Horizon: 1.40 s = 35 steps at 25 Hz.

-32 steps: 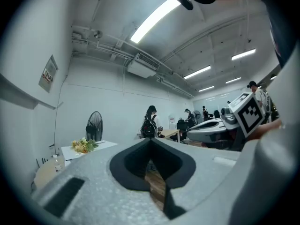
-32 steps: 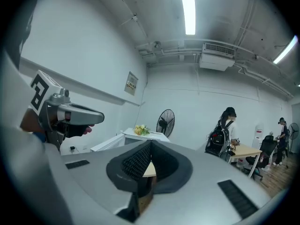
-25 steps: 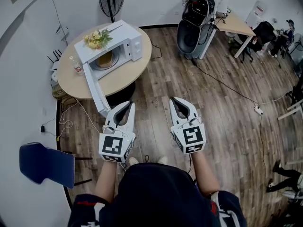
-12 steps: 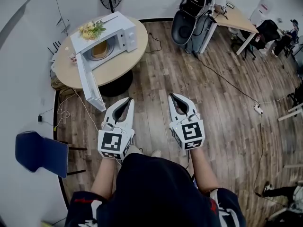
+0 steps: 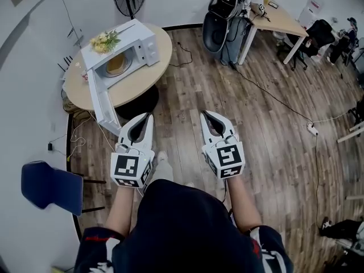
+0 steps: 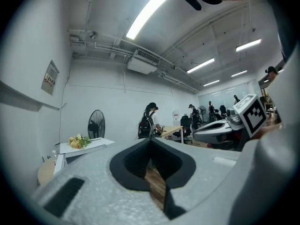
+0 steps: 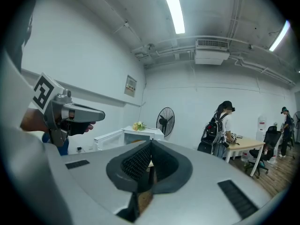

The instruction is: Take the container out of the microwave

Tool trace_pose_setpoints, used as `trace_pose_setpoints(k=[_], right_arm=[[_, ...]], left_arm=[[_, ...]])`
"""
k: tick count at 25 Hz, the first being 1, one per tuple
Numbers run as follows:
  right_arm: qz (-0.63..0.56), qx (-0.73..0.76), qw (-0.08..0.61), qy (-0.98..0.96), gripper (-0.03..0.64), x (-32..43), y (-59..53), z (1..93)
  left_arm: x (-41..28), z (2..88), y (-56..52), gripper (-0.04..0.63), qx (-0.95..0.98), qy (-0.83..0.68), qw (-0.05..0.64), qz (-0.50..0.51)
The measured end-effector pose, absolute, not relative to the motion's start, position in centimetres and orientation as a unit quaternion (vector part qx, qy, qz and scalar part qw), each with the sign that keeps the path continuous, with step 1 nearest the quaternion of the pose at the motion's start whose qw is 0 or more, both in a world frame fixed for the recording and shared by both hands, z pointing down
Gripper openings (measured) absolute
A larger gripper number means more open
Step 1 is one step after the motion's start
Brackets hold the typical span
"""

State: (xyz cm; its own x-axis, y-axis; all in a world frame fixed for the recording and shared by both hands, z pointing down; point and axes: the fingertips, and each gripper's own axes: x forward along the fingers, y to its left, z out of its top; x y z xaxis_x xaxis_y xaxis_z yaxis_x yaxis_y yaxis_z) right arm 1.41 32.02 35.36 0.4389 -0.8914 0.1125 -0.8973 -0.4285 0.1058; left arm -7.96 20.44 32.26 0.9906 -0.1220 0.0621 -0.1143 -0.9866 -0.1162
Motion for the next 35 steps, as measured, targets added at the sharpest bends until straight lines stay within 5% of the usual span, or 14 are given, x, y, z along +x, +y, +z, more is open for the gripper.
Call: trace_pose_setpoints(k=[16, 35], right_arm=[[0.017, 0.835, 0.08, -0.544, 0.008, 5.7, 27.3, 36.2], [0.051, 0.802, 0.089, -0.588, 0.008, 14.6, 7.6, 37.7]], left_arm=[[-3.7, 33.8, 16.3, 0.014, -0.996, 0.071, 0.044, -0.035], [5.0, 35.6, -1.4, 0.014, -0.992, 0.102, 0.017, -0.066]])
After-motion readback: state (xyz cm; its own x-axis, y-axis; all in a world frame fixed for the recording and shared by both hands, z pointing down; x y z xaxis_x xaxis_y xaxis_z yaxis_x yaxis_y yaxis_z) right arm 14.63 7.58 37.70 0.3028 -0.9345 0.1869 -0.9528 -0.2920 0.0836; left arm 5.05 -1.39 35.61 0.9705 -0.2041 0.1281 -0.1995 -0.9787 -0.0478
